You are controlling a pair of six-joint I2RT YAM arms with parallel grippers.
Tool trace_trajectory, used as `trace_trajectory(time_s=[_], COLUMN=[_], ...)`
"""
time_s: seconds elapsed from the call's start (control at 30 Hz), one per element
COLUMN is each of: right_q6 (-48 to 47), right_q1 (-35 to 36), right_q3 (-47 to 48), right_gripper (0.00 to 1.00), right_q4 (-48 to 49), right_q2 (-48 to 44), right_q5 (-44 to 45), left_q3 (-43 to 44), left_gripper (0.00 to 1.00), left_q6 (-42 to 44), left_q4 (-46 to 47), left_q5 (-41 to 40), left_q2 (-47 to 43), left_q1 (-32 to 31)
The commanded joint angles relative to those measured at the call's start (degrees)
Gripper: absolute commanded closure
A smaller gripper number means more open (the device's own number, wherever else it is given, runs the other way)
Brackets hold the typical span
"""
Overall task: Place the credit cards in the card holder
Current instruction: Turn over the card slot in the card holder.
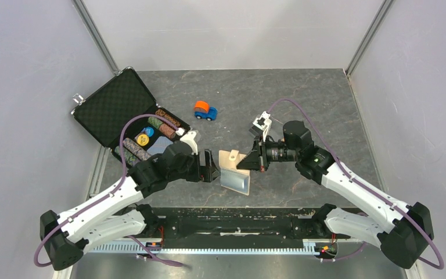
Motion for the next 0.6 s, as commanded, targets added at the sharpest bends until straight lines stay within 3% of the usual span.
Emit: trace_trajectory(time_s=[0.0,0.37,0.57], right_q6=[1.7,3.3,6.9], right_q1=[-1.2,-3.0,-3.0], right_q3=[-0.7,-2.0,-4.3], right_gripper=[1.00,1.00,1.00], right_q4=[3.0,5.2,10.6], right_q2=[0.7,2.0,0.7], right_q5=[-1.8,-6.2,-9.7], left_q3=[-1.9,-6.6,-7.5], left_gripper=[0.05,0.01,0.00], left_q6=[0.6,-1.7,-2.2], left_q4=[7.3,15.3,18.8], left_q5=[5.5,8.2,7.7], left_q2=[-2.0,-7.2,-4.8], left_q1=[0.0,0.1,0.1])
